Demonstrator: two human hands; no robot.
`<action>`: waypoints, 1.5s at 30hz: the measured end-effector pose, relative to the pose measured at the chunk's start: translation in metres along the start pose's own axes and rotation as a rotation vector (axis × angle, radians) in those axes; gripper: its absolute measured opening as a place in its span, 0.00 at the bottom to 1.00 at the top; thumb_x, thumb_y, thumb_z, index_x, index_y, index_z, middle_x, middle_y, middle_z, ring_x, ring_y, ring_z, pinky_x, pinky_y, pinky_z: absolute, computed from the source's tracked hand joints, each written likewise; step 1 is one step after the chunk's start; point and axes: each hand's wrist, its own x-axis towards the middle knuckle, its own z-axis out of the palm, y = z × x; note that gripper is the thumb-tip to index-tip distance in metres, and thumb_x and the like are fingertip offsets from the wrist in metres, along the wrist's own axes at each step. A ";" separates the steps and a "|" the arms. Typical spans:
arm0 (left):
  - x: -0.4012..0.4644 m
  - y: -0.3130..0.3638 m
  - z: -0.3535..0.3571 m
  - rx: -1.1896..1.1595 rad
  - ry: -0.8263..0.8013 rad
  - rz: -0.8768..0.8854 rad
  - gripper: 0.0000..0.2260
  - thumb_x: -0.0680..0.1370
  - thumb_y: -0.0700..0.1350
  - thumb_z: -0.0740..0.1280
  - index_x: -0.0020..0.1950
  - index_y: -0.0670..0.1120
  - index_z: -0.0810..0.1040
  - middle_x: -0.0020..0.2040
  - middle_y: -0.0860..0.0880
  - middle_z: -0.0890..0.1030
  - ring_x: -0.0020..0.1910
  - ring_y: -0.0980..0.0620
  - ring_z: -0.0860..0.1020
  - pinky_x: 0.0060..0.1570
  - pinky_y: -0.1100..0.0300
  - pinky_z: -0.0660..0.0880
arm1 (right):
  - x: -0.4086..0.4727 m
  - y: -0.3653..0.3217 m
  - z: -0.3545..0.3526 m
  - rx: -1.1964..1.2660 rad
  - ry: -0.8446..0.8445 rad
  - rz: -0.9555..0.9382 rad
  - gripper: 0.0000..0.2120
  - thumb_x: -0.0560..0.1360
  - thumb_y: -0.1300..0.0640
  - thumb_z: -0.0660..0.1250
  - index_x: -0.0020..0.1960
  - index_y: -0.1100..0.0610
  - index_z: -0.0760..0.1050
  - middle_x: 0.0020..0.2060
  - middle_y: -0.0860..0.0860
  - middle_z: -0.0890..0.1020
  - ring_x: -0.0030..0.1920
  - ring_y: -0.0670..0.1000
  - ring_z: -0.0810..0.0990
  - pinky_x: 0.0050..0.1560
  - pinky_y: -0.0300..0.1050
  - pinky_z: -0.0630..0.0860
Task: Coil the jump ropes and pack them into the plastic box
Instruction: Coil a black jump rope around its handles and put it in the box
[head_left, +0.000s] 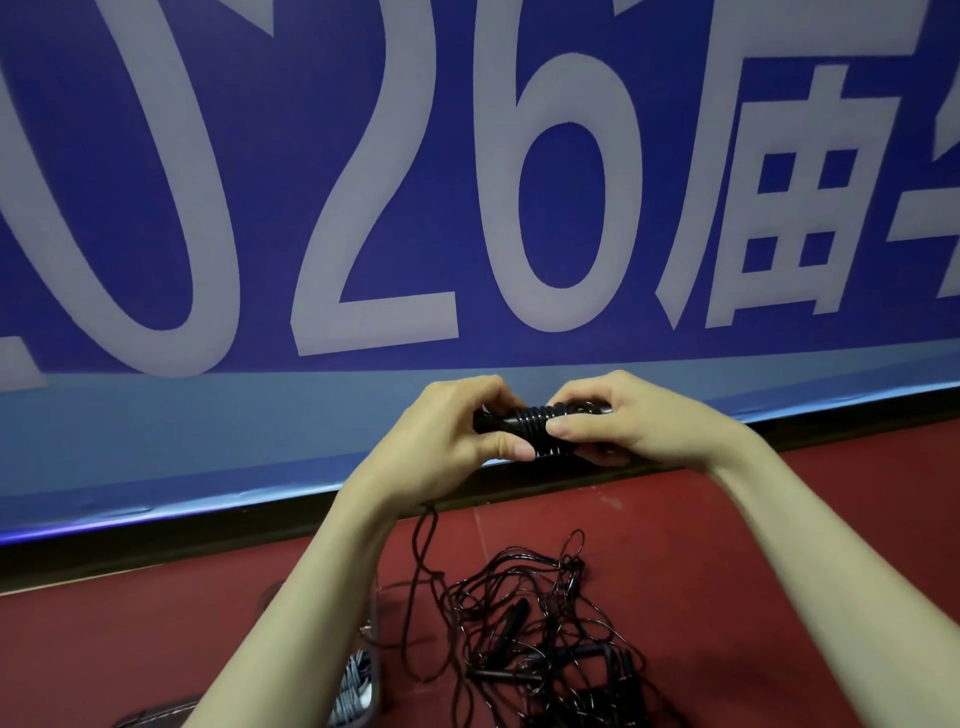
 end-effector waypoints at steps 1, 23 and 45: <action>-0.001 0.000 -0.001 0.007 -0.001 0.004 0.09 0.71 0.47 0.76 0.47 0.52 0.79 0.43 0.55 0.81 0.42 0.58 0.77 0.44 0.60 0.73 | 0.000 0.001 0.001 0.020 -0.013 0.000 0.12 0.77 0.49 0.67 0.50 0.58 0.78 0.30 0.52 0.75 0.32 0.52 0.69 0.31 0.40 0.64; -0.014 -0.005 -0.010 -0.217 -0.169 -0.120 0.07 0.74 0.48 0.72 0.48 0.46 0.83 0.37 0.47 0.82 0.32 0.53 0.79 0.41 0.58 0.75 | -0.006 -0.003 0.019 0.038 -0.034 -0.040 0.09 0.75 0.53 0.71 0.45 0.59 0.79 0.30 0.50 0.73 0.31 0.46 0.68 0.32 0.37 0.63; -0.015 -0.028 -0.007 -0.193 -0.030 -0.165 0.03 0.77 0.43 0.69 0.45 0.46 0.82 0.40 0.47 0.84 0.41 0.50 0.82 0.47 0.56 0.76 | 0.009 0.008 0.050 0.505 0.051 0.020 0.21 0.67 0.61 0.76 0.58 0.54 0.78 0.43 0.55 0.82 0.41 0.55 0.84 0.37 0.48 0.80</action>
